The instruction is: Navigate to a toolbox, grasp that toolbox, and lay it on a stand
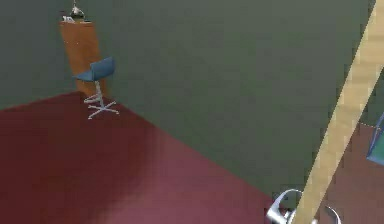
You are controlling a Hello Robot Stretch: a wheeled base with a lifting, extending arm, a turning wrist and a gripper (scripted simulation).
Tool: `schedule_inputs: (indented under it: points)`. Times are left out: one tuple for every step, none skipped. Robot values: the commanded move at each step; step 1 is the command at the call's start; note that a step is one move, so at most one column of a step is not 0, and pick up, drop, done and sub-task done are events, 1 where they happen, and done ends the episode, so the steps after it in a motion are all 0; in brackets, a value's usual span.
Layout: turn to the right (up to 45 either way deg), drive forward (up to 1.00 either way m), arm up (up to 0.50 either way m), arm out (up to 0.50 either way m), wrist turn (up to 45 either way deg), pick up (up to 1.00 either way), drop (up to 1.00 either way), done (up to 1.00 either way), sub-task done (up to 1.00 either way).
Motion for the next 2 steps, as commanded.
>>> schedule_inputs:
  points:
    - [-45.0,0.0,0.0,0.0,0.0,0.0,0.0,0.0,0.0]
    - [-45.0,0.0,0.0,0.0,0.0,0.0,0.0,0.0,0.0]
